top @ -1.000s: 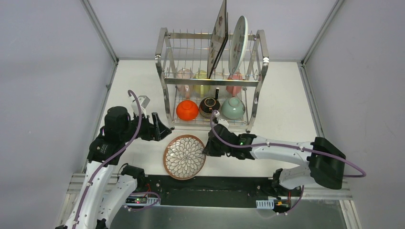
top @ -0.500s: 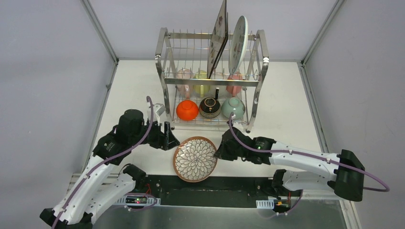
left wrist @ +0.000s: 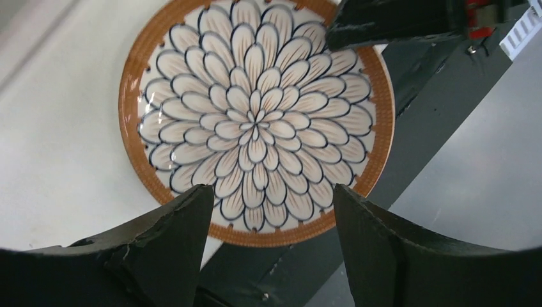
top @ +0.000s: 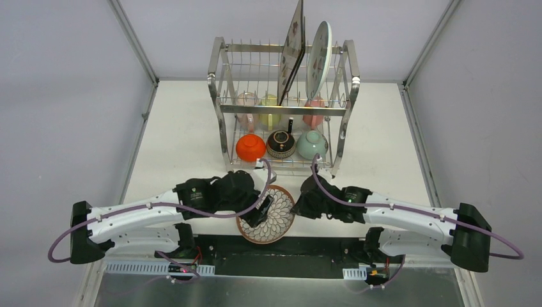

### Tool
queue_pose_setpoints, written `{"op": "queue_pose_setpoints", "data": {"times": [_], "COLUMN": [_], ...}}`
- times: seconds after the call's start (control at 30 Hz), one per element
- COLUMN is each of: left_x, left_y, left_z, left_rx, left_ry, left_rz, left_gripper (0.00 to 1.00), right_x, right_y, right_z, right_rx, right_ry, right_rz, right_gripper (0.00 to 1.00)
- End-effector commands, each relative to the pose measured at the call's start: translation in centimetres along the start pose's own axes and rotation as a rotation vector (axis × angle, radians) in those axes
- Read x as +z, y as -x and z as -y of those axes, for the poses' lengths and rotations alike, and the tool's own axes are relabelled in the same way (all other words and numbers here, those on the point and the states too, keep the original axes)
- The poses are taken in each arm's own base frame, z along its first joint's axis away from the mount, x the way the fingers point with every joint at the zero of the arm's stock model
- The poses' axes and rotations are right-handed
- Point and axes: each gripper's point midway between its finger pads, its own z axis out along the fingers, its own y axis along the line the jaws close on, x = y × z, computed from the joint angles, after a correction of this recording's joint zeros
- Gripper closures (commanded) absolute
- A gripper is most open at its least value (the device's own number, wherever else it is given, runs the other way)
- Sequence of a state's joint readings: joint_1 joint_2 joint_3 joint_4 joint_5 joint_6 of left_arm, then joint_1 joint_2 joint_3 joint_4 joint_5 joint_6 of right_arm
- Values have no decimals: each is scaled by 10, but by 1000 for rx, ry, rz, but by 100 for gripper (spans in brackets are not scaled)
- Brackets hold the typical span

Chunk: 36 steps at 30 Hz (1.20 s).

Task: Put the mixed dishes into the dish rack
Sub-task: Pick up the plate at the center of the board.

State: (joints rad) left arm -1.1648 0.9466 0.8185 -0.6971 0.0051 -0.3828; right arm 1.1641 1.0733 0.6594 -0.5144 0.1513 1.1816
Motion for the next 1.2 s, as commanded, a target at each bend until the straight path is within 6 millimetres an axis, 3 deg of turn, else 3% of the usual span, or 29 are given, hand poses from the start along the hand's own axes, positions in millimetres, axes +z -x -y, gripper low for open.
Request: {"op": "queue_pose_setpoints", "data": {"times": [0.0,0.1,0.3,0.6,0.77,0.97,1.17], "left_x": [-4,-2,-2,13,22,32,36], "left_y": [48,44,25,0,-12,-15,-10], "left_z": [19,32,78,100,103,94,87], "left_rx": [129,210,485,637,743,801,835], "left_ry": [10,-34,-218,-277,-209,-87,12], "left_rz": [243,279,288,211,197,172,179], "left_gripper": [30,32,37,37,36,36,45], "right_x": [-31,-34,-42,-37,-38,-40,-41], "right_y": [20,20,27,25,23,22,19], "right_z": [-68,-69,-70,-72,-75,-77,-77], "right_rx": [162,217,248,271,277,277,283], "right_ry": [281,316,341,340,361,374,386], "right_rz": [48,43,75,64,47,41,29], "right_gripper": [100,100,100,100,100,100,100]}}
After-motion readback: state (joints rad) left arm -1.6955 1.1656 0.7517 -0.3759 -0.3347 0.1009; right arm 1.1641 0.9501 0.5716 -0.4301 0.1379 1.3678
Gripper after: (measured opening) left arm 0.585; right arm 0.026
